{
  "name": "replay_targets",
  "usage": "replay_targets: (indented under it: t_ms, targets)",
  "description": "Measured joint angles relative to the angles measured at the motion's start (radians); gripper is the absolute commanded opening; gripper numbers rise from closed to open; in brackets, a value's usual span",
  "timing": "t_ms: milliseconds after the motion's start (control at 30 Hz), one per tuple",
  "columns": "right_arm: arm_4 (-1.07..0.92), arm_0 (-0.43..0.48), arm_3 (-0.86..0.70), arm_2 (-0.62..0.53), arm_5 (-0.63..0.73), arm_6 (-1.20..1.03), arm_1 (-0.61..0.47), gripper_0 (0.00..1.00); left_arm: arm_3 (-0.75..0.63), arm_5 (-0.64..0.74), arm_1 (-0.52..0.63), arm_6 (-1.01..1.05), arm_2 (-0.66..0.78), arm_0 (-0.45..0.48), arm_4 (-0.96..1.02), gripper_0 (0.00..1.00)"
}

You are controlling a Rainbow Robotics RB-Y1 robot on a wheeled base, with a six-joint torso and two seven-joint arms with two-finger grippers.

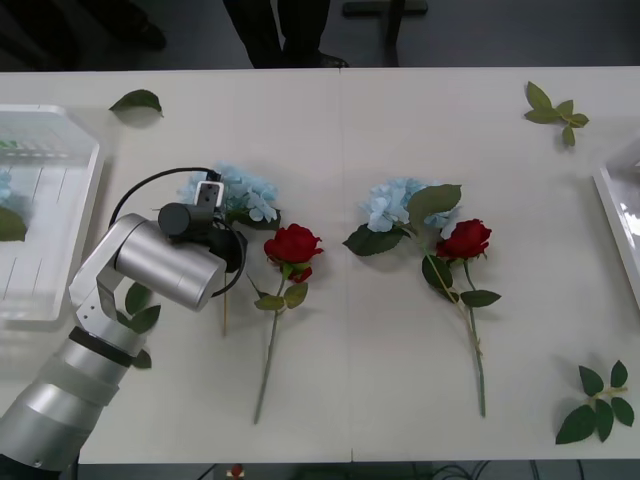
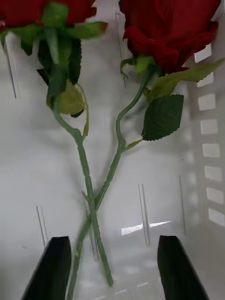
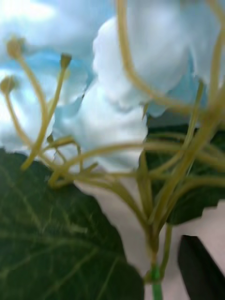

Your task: Place the red flowers into the right box and the blue flowers into the left box. If a person shows an open palm, hand one flower to the person first, then continue sorting.

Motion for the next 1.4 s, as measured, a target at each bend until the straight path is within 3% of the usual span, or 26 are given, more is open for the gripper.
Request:
replay_targets:
  t_ms: [133,433,733,933,1100,1233,1400]
  targets:
    - [-0.031,0.000,-0.023,-0.002,0.040,0.001,0.000,1.00,0.007,0.000,0.000,0.000,0.000,-0.013,0.026,0.00]
    - [-0.163,0.000,-0.239,-0.120,0.355,0.012,0.005,1.00,-0.003,0.009,0.000,0.027,0.001,-0.013,0.026,0.00]
    - [-0.185,0.000,-0.500,-0.134,0.562,-0.112,0.152,1.00,-0.292,0.368,0.044,0.028,0.139,-0.031,0.137,0.00]
    - [-0.086,0.000,-0.629,-0.040,0.590,-0.248,0.269,1.00,-0.423,0.560,0.141,0.028,0.294,-0.126,0.222,0.00]
    - [-0.011,0.000,-0.653,0.058,0.586,-0.331,0.330,1.00,-0.429,0.578,0.246,-0.040,0.404,-0.173,0.231,0.00]
    - [0.039,0.000,-0.653,0.122,0.555,-0.376,0.361,1.00,-0.381,0.550,0.330,-0.216,0.494,-0.173,0.246,0.00]
    - [0.104,0.014,-0.653,0.206,0.483,-0.377,0.377,1.00,-0.221,0.465,0.410,-0.380,0.626,-0.173,0.312,0.00]
